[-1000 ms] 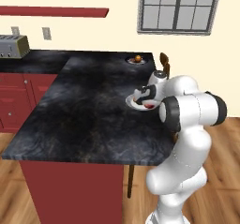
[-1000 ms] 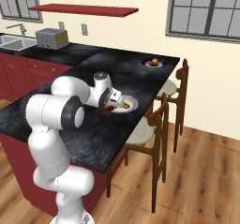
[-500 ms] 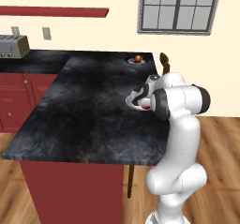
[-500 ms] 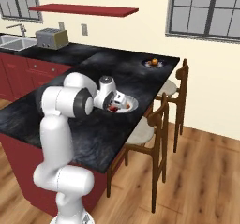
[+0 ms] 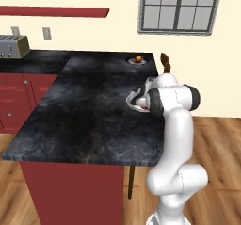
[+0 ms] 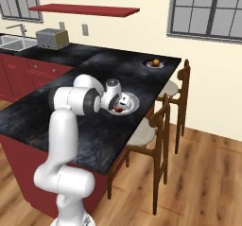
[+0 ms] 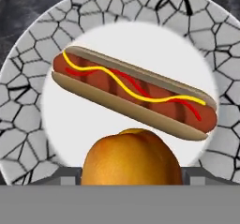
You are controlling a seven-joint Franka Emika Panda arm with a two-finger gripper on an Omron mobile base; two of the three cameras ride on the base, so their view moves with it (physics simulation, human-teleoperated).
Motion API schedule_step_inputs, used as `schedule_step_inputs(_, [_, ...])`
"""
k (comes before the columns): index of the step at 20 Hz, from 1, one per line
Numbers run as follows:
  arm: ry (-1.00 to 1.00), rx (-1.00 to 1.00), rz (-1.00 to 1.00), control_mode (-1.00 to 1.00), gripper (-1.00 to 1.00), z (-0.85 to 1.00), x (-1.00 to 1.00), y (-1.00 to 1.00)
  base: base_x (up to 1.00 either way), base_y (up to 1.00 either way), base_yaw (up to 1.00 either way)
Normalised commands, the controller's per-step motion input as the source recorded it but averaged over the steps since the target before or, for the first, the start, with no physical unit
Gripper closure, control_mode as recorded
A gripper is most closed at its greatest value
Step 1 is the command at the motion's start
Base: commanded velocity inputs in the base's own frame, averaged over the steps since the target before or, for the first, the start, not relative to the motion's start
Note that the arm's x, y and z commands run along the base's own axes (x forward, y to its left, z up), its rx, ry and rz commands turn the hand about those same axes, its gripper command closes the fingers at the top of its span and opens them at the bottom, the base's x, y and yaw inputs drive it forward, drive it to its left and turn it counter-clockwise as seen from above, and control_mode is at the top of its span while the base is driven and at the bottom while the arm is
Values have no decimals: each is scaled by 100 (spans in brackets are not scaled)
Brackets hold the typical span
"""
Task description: Pick up the orange and peach from the fridge and place one fruit on each plate on the dining counter.
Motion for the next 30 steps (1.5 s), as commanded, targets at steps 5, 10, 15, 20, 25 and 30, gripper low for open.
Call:
schedule_step_inputs(5, [0,0,0,-100,-100,-29,27,0,0,0,0])
schedule_step_inputs(10, [-1,0,0,-100,-100,-10,-11,0,0,0,0])
schedule_step_inputs(15, [-9,0,-4,-100,-100,-1,-18,0,0,0,0])
schedule_step_inputs(20, [-28,0,0,-100,-100,25,-36,0,0,0,0])
schedule_step_inputs(25, [-42,0,0,-100,-100,68,-94,-1,0,0,0])
schedule_step_inputs(30, [-45,0,0,-100,-100,66,-100,-7,0,0,0])
